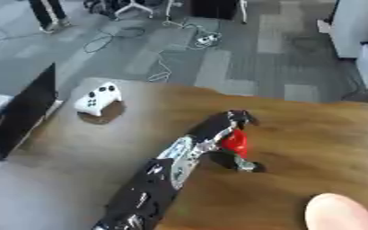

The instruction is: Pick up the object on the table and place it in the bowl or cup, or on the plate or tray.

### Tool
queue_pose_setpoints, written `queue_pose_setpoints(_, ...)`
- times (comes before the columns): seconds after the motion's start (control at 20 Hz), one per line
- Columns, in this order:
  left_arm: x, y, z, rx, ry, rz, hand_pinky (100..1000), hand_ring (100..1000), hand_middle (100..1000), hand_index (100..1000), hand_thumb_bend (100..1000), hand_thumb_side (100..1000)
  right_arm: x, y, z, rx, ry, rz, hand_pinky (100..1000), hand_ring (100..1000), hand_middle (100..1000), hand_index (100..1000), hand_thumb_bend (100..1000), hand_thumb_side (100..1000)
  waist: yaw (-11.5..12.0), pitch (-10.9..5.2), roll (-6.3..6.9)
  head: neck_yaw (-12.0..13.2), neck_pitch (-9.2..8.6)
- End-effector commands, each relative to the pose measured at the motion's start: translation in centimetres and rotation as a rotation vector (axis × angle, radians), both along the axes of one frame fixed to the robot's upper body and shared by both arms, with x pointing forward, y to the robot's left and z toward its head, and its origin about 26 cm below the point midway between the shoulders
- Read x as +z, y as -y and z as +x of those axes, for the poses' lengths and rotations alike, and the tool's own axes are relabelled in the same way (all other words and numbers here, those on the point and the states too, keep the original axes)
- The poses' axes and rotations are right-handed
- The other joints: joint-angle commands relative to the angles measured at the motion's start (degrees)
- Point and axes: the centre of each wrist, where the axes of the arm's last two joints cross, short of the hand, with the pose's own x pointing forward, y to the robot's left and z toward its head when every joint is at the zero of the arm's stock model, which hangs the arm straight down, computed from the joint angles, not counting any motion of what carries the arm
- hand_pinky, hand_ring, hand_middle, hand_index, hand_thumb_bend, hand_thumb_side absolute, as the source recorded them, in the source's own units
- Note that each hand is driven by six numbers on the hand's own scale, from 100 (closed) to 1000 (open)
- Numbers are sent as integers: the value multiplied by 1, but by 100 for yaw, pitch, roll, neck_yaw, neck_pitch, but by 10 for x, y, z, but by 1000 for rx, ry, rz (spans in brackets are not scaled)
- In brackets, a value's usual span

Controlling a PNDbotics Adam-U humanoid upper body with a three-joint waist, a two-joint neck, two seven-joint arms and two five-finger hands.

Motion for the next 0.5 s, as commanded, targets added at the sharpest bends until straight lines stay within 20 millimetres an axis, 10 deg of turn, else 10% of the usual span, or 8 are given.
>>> queue_pose_setpoints(0.05,27,-8,5,8,61,52,508,659,723,817,748,689,7,0,-1,1,28,4,594,705,592,981,100,1000,-9,-73,2,52,-64)
queue_pose_setpoints(0.5,46,-13,9,22,99,160,535,670,723,813,763,700,7,0,-2,0,34,1,594,705,592,981,100,1000,-34,-48,-8,49,-62)
